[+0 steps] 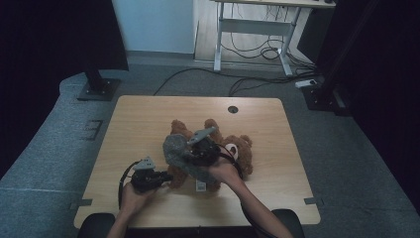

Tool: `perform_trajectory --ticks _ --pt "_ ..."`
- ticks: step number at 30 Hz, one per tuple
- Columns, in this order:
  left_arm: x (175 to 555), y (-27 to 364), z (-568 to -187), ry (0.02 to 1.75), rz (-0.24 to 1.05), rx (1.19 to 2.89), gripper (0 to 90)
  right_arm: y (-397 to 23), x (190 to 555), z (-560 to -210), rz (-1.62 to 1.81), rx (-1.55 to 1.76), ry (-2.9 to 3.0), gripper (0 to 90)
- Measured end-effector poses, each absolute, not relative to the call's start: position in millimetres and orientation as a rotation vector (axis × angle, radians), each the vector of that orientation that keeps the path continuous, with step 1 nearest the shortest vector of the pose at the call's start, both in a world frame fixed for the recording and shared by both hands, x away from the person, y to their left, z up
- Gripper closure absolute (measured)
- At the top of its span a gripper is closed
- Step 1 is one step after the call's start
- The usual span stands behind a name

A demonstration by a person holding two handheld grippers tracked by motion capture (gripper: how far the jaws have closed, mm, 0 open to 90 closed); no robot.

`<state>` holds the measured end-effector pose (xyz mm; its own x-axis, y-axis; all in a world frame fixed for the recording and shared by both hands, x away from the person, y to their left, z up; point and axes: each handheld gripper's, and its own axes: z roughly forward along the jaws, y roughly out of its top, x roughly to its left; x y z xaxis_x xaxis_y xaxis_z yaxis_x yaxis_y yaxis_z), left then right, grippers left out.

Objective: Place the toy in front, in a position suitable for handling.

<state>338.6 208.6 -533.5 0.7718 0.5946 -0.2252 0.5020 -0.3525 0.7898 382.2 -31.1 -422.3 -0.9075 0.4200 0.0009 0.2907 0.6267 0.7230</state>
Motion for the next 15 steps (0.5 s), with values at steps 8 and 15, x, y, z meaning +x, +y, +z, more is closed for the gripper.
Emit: perform_trajectory --ticks 8,15 --pt "337.1 207.1 -532.8 0.812 0.122 2.032 79.7 12.1 405.9 -454.6 1.061 0.602 2.733 77.5" --pt "336.7 206.5 -532.9 0.820 0.137 2.037 80.2 7.2 410.9 -469.6 1.014 0.626 2.722 77.4"
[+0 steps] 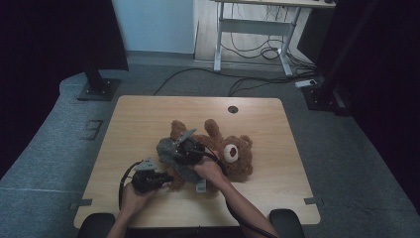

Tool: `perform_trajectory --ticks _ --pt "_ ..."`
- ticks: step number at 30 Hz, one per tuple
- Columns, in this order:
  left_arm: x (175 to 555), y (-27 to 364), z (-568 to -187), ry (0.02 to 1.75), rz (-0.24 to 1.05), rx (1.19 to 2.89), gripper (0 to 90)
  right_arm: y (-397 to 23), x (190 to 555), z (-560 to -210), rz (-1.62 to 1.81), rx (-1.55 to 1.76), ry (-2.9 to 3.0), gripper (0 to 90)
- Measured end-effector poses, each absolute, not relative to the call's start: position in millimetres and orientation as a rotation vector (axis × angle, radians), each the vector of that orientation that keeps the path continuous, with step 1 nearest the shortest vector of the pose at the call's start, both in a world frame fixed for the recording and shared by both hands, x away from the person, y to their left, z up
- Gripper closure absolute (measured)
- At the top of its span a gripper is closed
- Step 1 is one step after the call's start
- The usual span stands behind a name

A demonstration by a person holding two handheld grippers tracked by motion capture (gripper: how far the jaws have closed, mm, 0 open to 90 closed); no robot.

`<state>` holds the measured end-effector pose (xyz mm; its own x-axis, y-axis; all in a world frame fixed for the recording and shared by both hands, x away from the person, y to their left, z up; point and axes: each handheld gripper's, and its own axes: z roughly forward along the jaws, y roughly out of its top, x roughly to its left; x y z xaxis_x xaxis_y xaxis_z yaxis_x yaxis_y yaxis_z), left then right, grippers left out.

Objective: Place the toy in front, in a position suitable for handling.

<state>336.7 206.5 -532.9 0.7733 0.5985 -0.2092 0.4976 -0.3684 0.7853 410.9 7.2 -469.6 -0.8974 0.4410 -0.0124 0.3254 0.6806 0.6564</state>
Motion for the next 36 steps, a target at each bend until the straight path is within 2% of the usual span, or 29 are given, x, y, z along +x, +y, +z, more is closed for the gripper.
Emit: perform_trajectory --ticks 14,21,27,36 --pt "338.2 209.4 -533.8 0.841 0.122 2.025 80.4 -40.2 388.1 -457.5 1.013 0.624 2.698 77.4" --pt "335.3 205.9 -532.6 0.814 0.120 2.034 80.2 -57.3 380.3 -434.3 1.070 0.634 2.666 77.4" --pt "331.6 200.8 -530.6 0.773 0.147 2.060 80.1 -46.6 389.3 -411.8 1.130 0.607 2.619 77.4" --pt "332.0 200.6 -530.7 0.768 0.143 2.062 79.8 -5.3 427.8 -394.6 1.146 0.611 2.546 77.1"
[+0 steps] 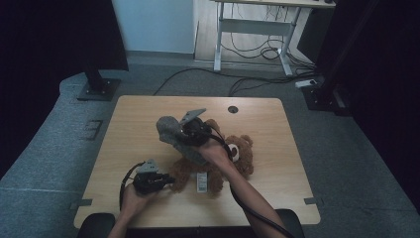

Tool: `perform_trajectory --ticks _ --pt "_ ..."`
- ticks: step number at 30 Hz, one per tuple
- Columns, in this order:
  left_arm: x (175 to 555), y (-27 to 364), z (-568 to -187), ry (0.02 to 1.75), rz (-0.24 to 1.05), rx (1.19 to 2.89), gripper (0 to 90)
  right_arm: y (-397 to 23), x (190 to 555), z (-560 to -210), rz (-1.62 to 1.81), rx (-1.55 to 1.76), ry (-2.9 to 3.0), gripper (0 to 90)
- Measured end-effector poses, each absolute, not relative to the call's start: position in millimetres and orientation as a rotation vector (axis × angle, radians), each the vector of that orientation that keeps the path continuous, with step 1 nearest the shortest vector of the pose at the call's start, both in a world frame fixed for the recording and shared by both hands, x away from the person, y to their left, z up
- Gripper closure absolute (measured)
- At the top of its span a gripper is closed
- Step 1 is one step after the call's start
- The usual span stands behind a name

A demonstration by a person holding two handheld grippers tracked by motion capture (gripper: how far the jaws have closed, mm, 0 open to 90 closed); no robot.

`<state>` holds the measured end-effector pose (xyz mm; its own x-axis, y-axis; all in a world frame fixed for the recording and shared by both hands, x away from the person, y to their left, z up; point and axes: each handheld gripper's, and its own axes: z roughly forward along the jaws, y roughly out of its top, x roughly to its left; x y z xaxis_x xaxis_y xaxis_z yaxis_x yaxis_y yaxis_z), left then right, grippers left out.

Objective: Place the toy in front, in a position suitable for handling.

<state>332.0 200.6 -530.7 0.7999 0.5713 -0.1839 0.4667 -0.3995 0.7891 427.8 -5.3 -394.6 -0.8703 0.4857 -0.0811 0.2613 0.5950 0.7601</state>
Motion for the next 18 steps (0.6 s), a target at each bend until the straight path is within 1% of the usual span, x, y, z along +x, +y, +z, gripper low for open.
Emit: perform_trajectory --ticks 4,8,14,18 --pt "331.7 200.1 -530.6 0.764 0.152 2.065 79.8 9.1 446.2 -394.7 1.153 0.657 2.512 77.1" --pt "331.3 199.8 -530.7 0.763 0.156 2.067 79.9 20.9 461.5 -409.4 1.054 0.689 2.533 77.1" --pt "331.8 200.5 -531.4 0.770 0.156 2.066 79.9 21.2 463.4 -430.1 0.952 0.682 2.593 77.1" --pt "332.4 200.5 -531.8 0.771 0.158 2.064 79.9 14.6 458.3 -432.0 0.943 0.667 2.618 77.0"
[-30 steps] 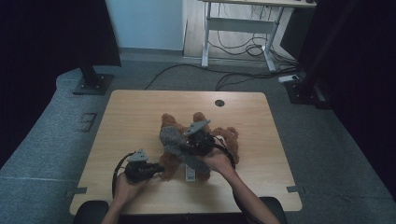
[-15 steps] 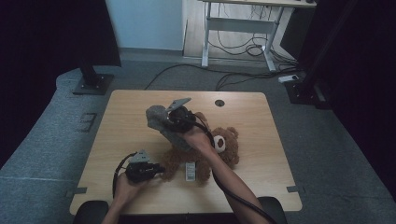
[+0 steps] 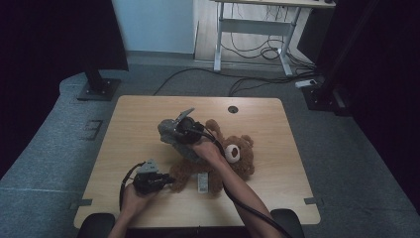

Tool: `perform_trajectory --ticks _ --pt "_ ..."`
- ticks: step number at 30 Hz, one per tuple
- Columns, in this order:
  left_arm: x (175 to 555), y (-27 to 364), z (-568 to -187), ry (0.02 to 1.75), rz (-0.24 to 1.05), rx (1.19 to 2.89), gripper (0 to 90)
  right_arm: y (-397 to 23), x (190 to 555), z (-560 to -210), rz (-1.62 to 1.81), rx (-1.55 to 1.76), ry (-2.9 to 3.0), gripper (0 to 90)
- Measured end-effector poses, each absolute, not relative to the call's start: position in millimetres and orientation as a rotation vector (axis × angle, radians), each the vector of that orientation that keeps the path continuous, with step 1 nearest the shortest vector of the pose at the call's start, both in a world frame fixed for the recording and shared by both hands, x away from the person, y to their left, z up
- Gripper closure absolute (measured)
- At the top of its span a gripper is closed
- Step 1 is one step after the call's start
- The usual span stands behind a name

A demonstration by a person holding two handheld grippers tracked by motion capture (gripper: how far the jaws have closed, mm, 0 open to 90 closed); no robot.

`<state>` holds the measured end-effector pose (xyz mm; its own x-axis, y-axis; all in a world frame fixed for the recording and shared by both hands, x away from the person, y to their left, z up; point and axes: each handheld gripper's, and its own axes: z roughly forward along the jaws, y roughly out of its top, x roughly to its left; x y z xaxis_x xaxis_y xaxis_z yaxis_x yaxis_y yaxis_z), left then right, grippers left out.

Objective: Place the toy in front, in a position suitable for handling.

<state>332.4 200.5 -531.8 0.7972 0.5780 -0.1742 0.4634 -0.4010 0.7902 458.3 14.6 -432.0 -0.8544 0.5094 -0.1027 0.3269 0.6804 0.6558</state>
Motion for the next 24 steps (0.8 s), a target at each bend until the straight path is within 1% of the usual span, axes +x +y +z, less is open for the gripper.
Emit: perform_trajectory --ticks 5,16,20,24 --pt "332.8 201.1 -532.3 0.782 0.147 2.057 79.9 3.8 448.2 -427.4 0.928 0.638 2.629 76.7" --pt "333.7 202.2 -532.7 0.783 0.141 2.055 79.8 -34.2 428.0 -418.4 0.925 0.655 2.638 76.7" --pt "333.7 202.1 -532.8 0.782 0.142 2.054 79.9 -42.6 422.4 -404.3 0.921 0.633 2.614 76.7" --pt "333.7 202.1 -532.8 0.780 0.144 2.057 79.8 -45.7 430.9 -385.3 0.979 0.667 2.567 76.7"
